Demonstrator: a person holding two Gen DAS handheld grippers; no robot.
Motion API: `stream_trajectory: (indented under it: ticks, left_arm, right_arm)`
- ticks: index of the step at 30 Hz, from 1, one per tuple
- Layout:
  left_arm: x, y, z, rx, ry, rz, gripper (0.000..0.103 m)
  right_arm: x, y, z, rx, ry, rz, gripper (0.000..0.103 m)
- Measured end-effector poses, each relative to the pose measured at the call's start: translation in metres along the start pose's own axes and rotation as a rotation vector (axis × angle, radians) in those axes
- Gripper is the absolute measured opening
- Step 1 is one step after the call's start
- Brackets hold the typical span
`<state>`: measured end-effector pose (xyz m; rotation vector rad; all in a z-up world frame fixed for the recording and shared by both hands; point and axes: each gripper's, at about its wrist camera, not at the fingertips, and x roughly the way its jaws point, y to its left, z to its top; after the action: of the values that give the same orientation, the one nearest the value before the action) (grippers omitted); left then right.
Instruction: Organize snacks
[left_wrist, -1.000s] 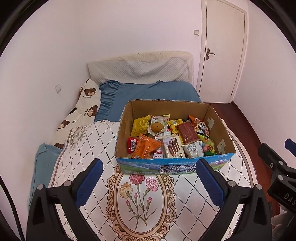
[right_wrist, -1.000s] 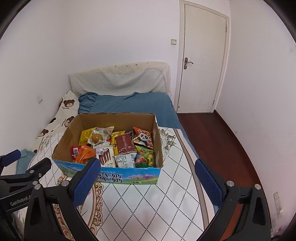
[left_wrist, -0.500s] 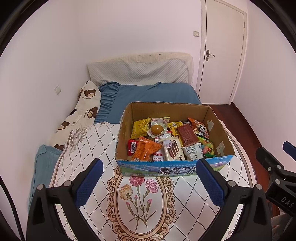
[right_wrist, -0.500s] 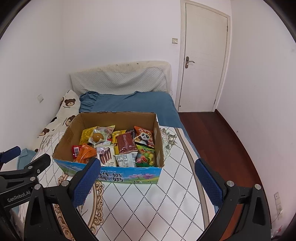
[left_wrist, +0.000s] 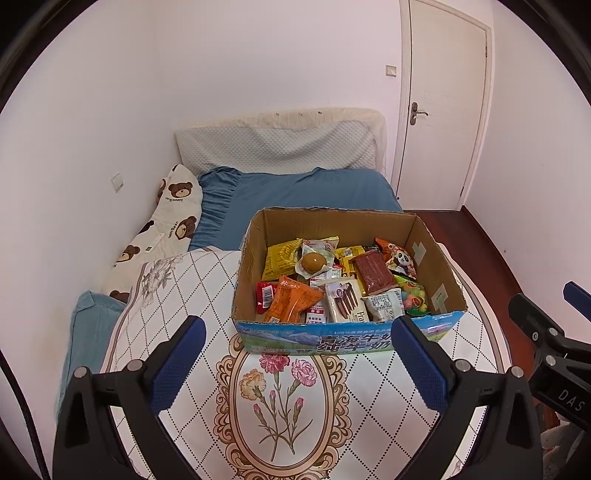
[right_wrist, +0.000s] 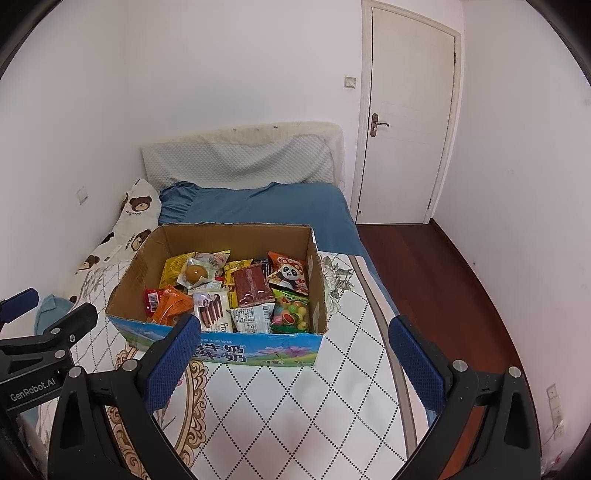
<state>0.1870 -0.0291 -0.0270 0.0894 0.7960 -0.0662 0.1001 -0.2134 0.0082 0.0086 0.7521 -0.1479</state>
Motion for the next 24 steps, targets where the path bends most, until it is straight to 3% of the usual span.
stream_trajectory:
  ticks: [24]
  left_arm:
    - [-0.0043,-0.0026,0.0013,0.007,-0.01,-0.006,0.103]
  right_arm:
    - [0.001,-0.0011,-0.0001,0.008,0.009,0.03,0.103]
